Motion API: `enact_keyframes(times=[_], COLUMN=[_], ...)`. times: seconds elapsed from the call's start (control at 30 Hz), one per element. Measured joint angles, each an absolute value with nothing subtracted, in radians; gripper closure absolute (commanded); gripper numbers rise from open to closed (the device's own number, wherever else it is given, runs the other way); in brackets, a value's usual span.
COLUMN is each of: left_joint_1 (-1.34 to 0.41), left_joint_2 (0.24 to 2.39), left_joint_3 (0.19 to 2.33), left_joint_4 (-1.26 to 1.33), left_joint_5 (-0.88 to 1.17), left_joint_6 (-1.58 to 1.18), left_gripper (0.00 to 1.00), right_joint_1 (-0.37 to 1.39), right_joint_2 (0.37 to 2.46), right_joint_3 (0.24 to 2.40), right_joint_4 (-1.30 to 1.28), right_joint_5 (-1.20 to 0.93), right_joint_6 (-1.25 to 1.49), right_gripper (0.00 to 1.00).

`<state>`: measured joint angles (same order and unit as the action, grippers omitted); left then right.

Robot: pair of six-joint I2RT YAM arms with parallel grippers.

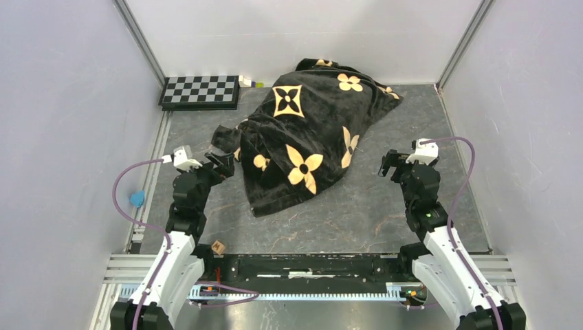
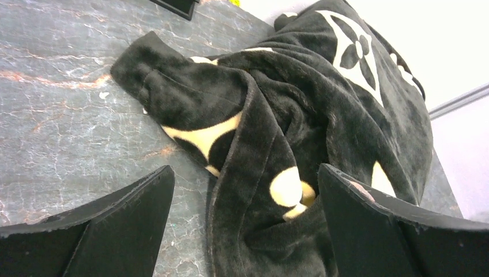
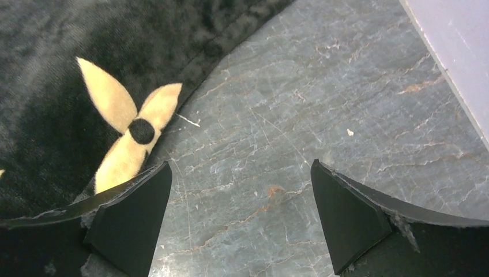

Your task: Remove the pillowcase from the pillow

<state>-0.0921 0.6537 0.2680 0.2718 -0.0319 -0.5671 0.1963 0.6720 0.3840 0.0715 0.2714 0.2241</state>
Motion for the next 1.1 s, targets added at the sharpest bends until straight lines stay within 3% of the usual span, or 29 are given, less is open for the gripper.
enact_keyframes(times=[0.47, 0.8, 1.1], left_joint_1=[-0.092, -0.091, -0.168], left_joint_2=[0.578, 0.950, 1.050], left_joint_3=[0.294, 0.487, 0.506], left_joint_4=[0.149, 0.039, 0.055], left_joint_5=[0.029, 0.045, 0.127], left_joint_6=[-0.566, -0.699, -0.770], left_gripper=[0.00, 0.00, 0.00], right_joint_1=[0.196, 0.196, 0.196], right_joint_2=[0.665, 0.658, 0.675], right_joint_3=[0.384, 0.382, 0.382], right_joint_4=[0.029, 0.039, 0.038], right_joint_5=[0.239, 0.181, 0.137], right_joint_6=[0.242, 0.240, 0.243], right_gripper=[0.02, 0.02, 0.02])
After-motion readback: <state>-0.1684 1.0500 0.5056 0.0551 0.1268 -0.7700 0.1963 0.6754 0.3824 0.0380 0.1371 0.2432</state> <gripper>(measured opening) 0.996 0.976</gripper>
